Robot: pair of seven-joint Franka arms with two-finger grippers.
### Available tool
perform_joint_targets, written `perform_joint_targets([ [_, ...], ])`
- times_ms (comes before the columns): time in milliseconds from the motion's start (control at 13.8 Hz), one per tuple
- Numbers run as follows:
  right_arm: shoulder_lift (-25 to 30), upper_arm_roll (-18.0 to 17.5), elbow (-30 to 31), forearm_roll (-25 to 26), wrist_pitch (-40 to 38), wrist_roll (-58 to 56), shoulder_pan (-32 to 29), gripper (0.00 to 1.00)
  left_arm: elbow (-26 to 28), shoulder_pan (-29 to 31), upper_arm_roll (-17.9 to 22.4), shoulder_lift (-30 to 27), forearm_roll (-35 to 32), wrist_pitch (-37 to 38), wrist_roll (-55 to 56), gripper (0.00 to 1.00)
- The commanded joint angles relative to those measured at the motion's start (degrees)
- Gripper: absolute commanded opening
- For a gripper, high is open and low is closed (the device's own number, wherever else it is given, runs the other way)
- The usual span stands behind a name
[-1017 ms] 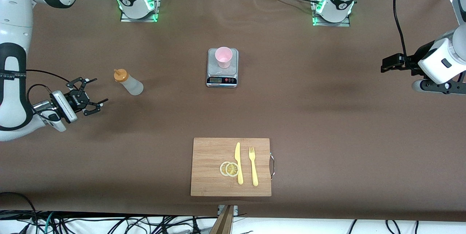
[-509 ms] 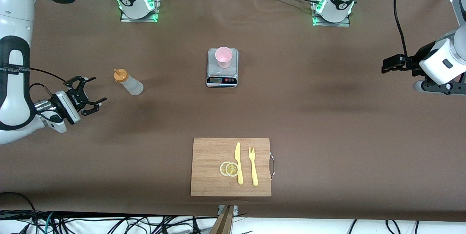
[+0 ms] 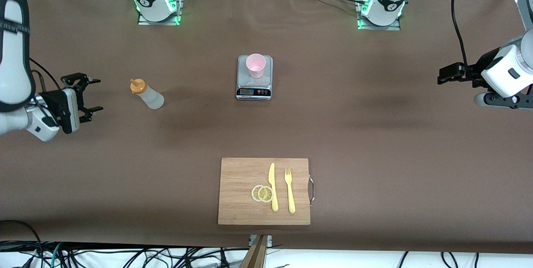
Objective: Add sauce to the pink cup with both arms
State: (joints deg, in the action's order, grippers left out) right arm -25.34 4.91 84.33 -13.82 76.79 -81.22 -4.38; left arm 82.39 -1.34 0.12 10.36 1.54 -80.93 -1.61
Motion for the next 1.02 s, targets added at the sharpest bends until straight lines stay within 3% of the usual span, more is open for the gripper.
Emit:
perform_joint_targets([
  [0,12.7,0.8,12.2,6.1,7.7,11.7,4.9,1.0,-1.5,0.0,-0.3,0.7,-0.8,0.3,0.1,1.0],
  [363,19.5,0.5,15.3,15.2,12.6,39.4,10.8,1.0,-1.5,0.2,-0.3,0.8,-0.7,0.3,0.0,1.0],
  [727,21.8,0.5,15.4,16.2,15.1,66.1,10.8,1.0,-1.5,0.2,-0.3,0.9,-0.8,0.3,0.1,1.0],
  [945,23.6,0.5,15.3,16.9,16.8,70.4,10.5,1.0,-1.6,0.2,-0.3,0.9,-0.8,0.3,0.0,1.0],
])
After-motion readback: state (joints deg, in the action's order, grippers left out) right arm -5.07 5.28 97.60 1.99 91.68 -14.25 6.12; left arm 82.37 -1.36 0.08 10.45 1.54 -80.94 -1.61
